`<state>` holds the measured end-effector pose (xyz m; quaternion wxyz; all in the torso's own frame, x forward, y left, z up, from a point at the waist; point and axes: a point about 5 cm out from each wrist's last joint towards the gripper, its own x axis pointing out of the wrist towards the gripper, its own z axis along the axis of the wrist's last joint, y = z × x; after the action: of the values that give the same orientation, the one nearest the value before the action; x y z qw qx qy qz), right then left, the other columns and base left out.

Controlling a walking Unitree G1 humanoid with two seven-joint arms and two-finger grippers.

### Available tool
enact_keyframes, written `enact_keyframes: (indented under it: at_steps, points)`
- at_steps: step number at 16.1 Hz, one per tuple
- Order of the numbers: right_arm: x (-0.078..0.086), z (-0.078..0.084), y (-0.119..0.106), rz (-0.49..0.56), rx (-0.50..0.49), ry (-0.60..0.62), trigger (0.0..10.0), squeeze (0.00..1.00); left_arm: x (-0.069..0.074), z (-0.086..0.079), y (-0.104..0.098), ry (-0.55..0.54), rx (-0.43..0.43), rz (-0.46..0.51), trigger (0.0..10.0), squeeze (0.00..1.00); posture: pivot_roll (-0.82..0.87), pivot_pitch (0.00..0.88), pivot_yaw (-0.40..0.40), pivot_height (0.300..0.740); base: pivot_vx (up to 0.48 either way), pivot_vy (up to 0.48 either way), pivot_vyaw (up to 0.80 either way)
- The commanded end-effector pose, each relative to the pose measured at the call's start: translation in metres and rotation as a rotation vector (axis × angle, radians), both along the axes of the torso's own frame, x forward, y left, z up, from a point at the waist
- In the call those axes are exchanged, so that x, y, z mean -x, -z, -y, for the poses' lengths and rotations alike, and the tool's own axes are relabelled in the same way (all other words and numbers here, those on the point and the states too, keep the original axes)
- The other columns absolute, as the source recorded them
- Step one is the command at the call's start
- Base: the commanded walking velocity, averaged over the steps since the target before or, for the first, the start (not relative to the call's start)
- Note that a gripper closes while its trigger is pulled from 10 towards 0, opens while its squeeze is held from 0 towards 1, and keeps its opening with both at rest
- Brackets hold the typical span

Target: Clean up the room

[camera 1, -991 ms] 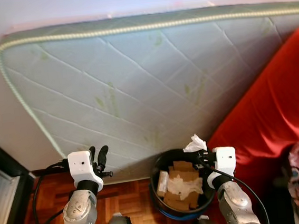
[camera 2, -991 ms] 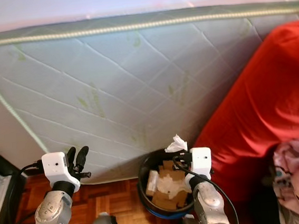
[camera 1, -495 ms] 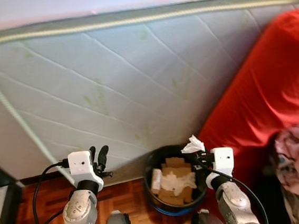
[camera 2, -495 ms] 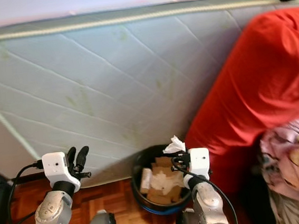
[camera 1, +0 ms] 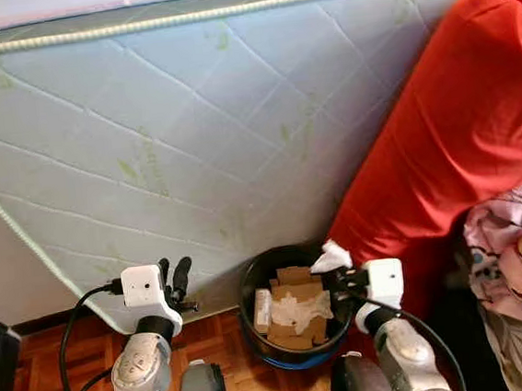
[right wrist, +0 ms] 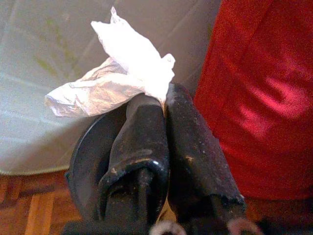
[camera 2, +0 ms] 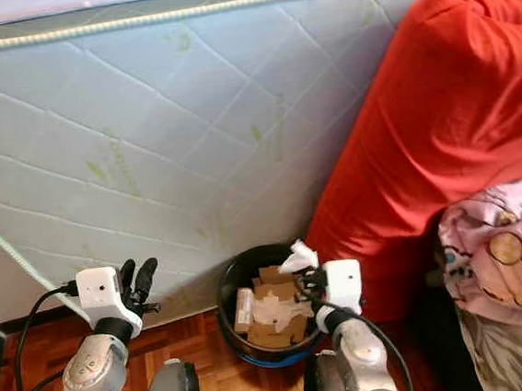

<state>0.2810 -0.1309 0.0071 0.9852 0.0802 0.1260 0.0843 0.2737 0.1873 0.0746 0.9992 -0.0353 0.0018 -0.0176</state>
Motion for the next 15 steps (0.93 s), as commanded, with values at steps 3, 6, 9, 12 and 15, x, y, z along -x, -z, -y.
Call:
enact_keyframes:
  at_steps: [3, 6, 9, 12, 15]
  points:
    - [0.0, -0.001, 0.004, -0.041, 0.004, -0.021, 10.0, 0.0, 0.001, 0.003, -0.003, 0.011, 0.003, 0.001, 10.0, 0.0, 0.07, 0.139, -0.048, 0.604, 0.0, 0.0, 0.0]
    - [-0.001, -0.005, 0.004, -0.051, 0.009, -0.055, 10.0, 0.0, -0.001, 0.003, -0.005, 0.007, 0.005, 0.004, 10.0, 0.0, 0.07, 0.147, -0.047, 0.604, 0.0, 0.0, 0.0]
    - [-0.003, -0.009, 0.003, -0.054, 0.009, -0.07, 10.0, 0.0, 0.001, 0.002, -0.005, 0.005, 0.004, 0.003, 10.0, 0.0, 0.08, 0.158, -0.046, 0.604, 0.0, 0.0, 0.0]
    - [-0.004, -0.014, 0.005, -0.081, 0.019, -0.106, 10.0, 0.0, 0.003, 0.001, -0.005, 0.001, 0.002, -0.001, 10.0, 0.0, 0.08, 0.171, -0.042, 0.604, 0.0, 0.0, 0.0]
    - [-0.005, -0.019, 0.005, -0.093, 0.02, -0.125, 10.0, 0.0, 0.004, 0.0, -0.006, 0.0, 0.0, -0.003, 10.0, 0.0, 0.09, 0.18, -0.038, 0.604, 0.0, 0.0, 0.0]
